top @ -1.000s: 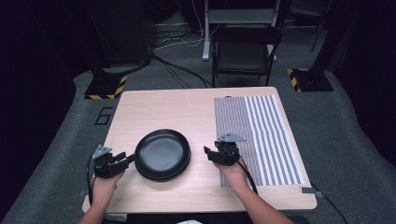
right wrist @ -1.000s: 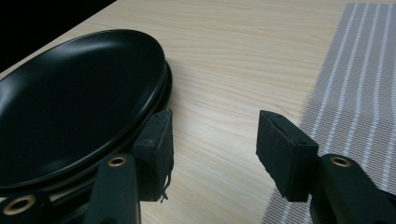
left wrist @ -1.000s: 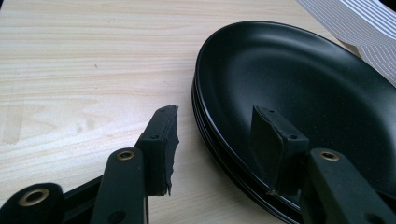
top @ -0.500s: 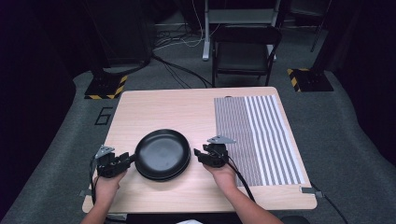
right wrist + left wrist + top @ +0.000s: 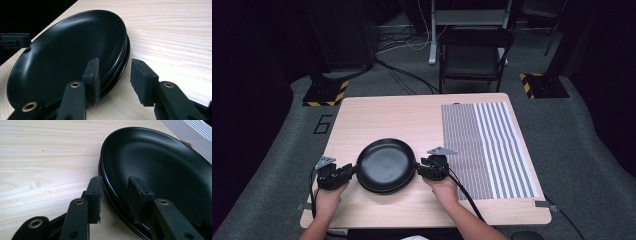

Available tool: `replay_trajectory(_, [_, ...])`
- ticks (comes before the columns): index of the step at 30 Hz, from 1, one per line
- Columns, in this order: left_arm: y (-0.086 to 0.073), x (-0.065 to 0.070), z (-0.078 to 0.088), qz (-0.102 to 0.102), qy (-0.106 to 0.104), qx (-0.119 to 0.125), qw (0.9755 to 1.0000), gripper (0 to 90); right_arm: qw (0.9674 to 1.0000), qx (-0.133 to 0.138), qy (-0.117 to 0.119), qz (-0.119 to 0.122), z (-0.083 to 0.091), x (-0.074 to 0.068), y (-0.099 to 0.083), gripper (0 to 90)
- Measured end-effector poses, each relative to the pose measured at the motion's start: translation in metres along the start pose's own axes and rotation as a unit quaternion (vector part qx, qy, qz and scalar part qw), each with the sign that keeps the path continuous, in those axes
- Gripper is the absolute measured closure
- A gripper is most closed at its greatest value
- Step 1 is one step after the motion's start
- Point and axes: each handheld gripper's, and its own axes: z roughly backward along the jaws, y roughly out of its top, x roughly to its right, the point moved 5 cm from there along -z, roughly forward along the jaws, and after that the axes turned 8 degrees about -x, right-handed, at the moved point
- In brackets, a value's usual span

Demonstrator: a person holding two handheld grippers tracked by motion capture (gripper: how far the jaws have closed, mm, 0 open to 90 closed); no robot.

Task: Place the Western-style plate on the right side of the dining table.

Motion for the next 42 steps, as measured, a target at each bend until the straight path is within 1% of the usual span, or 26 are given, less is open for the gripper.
replay_trajectory(3, [0.000,-0.001,-0.001,0.002,0.001,0.001,1.0000,61.9,1.0000,0.001,0.002,-0.002,-0.002,0.000,0.000,58.2])
replay_trajectory(6, [-0.001,-0.001,-0.003,0.004,-0.002,-0.003,1.0000,61.5,0.9999,0.003,0.005,-0.008,-0.003,-0.001,0.000,58.0])
replay_trajectory(7, [-0.001,-0.001,-0.003,0.003,-0.003,-0.003,1.0000,61.9,0.9999,0.004,0.005,-0.009,-0.004,-0.001,0.000,58.0])
replay_trajectory(9, [-0.001,0.000,-0.004,0.008,-0.006,-0.007,0.9999,62.8,0.9999,0.002,0.006,-0.013,-0.005,-0.001,0.000,58.2])
replay_trajectory(10, [-0.001,0.000,-0.006,0.010,-0.005,-0.008,0.9999,64.0,0.9998,0.002,0.006,-0.019,-0.007,-0.001,-0.001,58.9])
replay_trajectory(11, [-0.001,0.000,-0.006,0.010,-0.005,-0.008,0.9999,65.9,0.9998,0.002,0.006,-0.019,-0.007,-0.001,-0.001,58.9])
replay_trajectory(12, [0.001,-0.001,-0.008,0.026,-0.013,-0.005,0.9996,67.4,0.9996,0.005,0.010,-0.024,-0.008,-0.001,-0.001,60.8])
replay_trajectory(13, [0.002,-0.001,-0.009,0.034,-0.018,-0.001,0.9993,69.0,0.9995,0.007,0.012,-0.028,-0.008,-0.002,-0.001,62.8])
replay_trajectory(14, [0.002,-0.001,-0.009,0.034,-0.018,-0.001,0.9993,70.6,0.9995,0.007,0.012,-0.028,-0.008,-0.002,-0.001,62.8])
replay_trajectory(17, [0.004,0.000,-0.010,0.037,-0.009,0.003,0.9993,72.2,0.9993,0.007,0.019,-0.031,-0.009,-0.004,-0.001,67.9])
replay_trajectory(18, [0.003,-0.002,-0.010,0.044,-0.013,0.005,0.9989,74.6,0.9991,0.005,0.024,-0.034,-0.010,-0.005,-0.001,68.0])
replay_trajectory(19, [0.003,-0.002,-0.010,0.044,-0.013,0.005,0.9989,75.9,0.9991,0.004,0.025,-0.035,-0.011,-0.005,-0.001,68.0])
replay_trajectory(21, [0.003,-0.003,-0.010,0.055,-0.021,0.006,0.9983,76.3,0.9990,0.004,0.024,-0.036,-0.012,-0.005,-0.001,67.7])
replay_trajectory(22, [0.002,-0.004,-0.010,0.054,-0.019,0.001,0.9983,76.0,0.9991,0.009,0.014,-0.038,-0.011,-0.002,-0.001,66.7])
replay_trajectory(24, [0.001,-0.004,-0.010,0.058,-0.021,0.000,0.9981,75.9,0.9990,0.011,0.011,-0.042,-0.010,-0.001,0.000,66.1])
replay_trajectory(26, [0.001,-0.004,-0.011,0.056,-0.018,0.003,0.9982,75.8,0.9988,0.012,0.004,-0.048,-0.009,0.003,0.000,66.0])
replay_trajectory(27, [0.001,-0.004,-0.011,0.058,-0.019,0.004,0.9982,75.8,0.9986,0.008,0.007,-0.051,-0.010,0.004,0.000,66.0])
replay_trajectory(28, [0.001,-0.004,-0.011,0.058,-0.018,0.004,0.9982,75.8,0.9980,0.005,0.017,-0.060,-0.011,0.004,0.000,66.9])
replay_trajectory(31, [0.001,-0.004,-0.011,0.057,-0.019,0.002,0.9982,75.9,0.9979,0.005,0.020,-0.062,-0.012,0.002,-0.001,68.4])
replay_trajectory(33, [0.001,-0.004,-0.011,0.057,-0.018,0.004,0.9982,75.8,0.9980,0.007,0.023,-0.058,-0.013,0.000,-0.001,70.8])
replay_trajectory(35, [0.001,-0.004,-0.012,0.057,-0.019,0.003,0.9982,75.6,0.9981,0.007,0.023,-0.056,-0.015,-0.003,-0.001,71.2])
replay_trajectory(37, [0.001,-0.004,-0.012,0.056,-0.019,0.002,0.9983,75.7,0.9978,0.008,0.023,-0.062,-0.015,-0.003,0.000,72.8])
replay_trajectory(39, [0.001,-0.004,-0.013,0.063,-0.021,0.003,0.9978,75.6,0.9970,0.009,0.028,-0.072,-0.016,-0.002,0.000,74.0])
replay_trajectory(40, [0.001,-0.005,-0.012,0.062,-0.022,-0.001,0.9978,75.6,0.9967,0.008,0.030,-0.075,-0.016,-0.001,0.000,74.7])
replay_trajectory(41, [0.001,-0.004,-0.013,0.066,-0.023,0.000,0.9976,75.5,0.9964,0.008,0.030,-0.079,-0.016,-0.001,0.001,75.1])
replay_trajectory(42, [0.001,-0.005,-0.013,0.065,-0.023,0.000,0.9976,75.5,0.9960,0.007,0.031,-0.084,-0.016,-0.001,0.001,75.5])
